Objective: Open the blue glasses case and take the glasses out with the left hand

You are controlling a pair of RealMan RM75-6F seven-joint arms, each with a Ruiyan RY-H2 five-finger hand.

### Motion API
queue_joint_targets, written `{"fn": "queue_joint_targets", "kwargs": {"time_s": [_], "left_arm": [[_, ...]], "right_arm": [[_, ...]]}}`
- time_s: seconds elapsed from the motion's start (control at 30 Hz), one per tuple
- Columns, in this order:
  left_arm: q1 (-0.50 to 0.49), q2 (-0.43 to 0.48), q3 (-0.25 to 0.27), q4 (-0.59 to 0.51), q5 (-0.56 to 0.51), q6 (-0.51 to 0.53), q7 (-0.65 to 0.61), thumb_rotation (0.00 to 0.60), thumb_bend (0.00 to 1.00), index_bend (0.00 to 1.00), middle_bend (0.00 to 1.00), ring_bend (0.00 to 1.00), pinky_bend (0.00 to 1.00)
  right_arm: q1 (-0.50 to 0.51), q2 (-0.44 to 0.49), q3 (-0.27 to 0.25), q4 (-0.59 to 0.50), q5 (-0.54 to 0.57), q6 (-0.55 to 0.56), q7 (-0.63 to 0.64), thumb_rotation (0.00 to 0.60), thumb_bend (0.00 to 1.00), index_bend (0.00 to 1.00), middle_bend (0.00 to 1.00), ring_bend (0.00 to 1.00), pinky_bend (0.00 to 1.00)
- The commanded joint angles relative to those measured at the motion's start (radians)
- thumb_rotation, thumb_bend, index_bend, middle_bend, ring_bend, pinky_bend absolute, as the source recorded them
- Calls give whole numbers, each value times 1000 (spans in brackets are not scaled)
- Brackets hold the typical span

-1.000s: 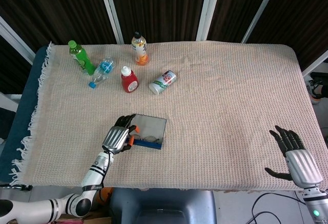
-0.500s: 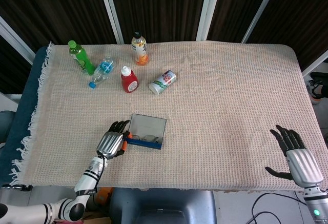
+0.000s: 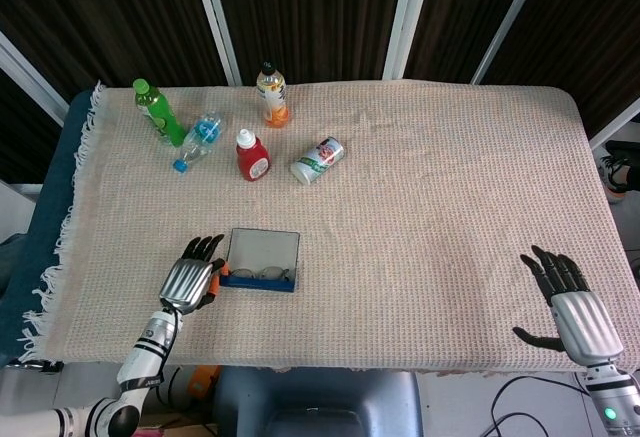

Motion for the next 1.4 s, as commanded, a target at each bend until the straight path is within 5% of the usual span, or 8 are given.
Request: {"fn": "queue_joint_targets", "kwargs": {"time_s": [0.03, 0.37, 0.8, 1.4], "left_arm": [[11, 15, 11, -13, -9, 9, 25, 600, 664, 470, 20, 0, 0], [44, 72, 38, -76, -37, 44, 105, 600, 667, 480, 26, 0, 0], [74, 149, 147, -260, 39, 35, 179, 600, 667, 489, 30, 0, 0], [70, 56, 184, -267, 187, -23, 136, 600, 667, 388, 0, 0, 0]], "right_arm": [[0, 0, 0, 0, 1, 1, 0, 600, 151, 0, 0, 0, 0], [-9, 6, 3, -1, -1, 21, 14, 600, 151, 0, 0, 0, 0], [-15, 12, -2, -2, -14, 36, 27, 600, 151, 0, 0, 0, 0], [-32, 28, -2, 8, -31, 77, 79, 600, 151, 0, 0, 0, 0]]}}
